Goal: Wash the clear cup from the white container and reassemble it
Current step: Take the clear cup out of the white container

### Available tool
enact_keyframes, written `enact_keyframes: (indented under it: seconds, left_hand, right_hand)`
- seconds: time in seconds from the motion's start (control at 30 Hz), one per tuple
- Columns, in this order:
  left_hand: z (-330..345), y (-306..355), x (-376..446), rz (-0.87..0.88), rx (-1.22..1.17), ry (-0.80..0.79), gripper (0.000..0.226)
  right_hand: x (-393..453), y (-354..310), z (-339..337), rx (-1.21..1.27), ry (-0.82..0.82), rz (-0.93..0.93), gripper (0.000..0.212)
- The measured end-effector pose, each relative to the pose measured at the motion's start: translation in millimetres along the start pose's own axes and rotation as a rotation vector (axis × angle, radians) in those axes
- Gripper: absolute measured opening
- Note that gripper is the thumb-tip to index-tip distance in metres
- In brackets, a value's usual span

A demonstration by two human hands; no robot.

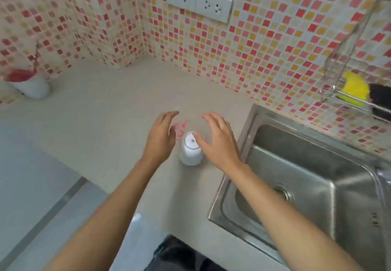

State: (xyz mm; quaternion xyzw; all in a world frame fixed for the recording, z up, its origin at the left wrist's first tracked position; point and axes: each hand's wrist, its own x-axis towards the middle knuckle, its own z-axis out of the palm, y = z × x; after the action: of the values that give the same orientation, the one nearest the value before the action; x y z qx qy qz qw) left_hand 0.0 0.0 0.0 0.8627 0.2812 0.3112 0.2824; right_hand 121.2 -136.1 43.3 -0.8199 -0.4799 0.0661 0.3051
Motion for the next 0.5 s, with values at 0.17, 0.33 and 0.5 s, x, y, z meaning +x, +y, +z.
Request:
enact_keyframes:
  seconds: [0.17,0.33,0.5]
  left_hand:
    - [21,-36,-47,-0.162,-0.087,-0.146,0.051]
    - [48,-48,-66,-0.198,-0.249,-0.382,0.067]
    - [65,-28,-53,-0.218,-0.478,-0.311,0.065]
  right_hand:
    - [-11,-2,44,0.003,-0.063,0.085,0.065]
    - [-17,3,61,-0.014,-0.060,0.087,0.072]
    - [-14,-1,65,-0.025,-0.073,0.134,0.072]
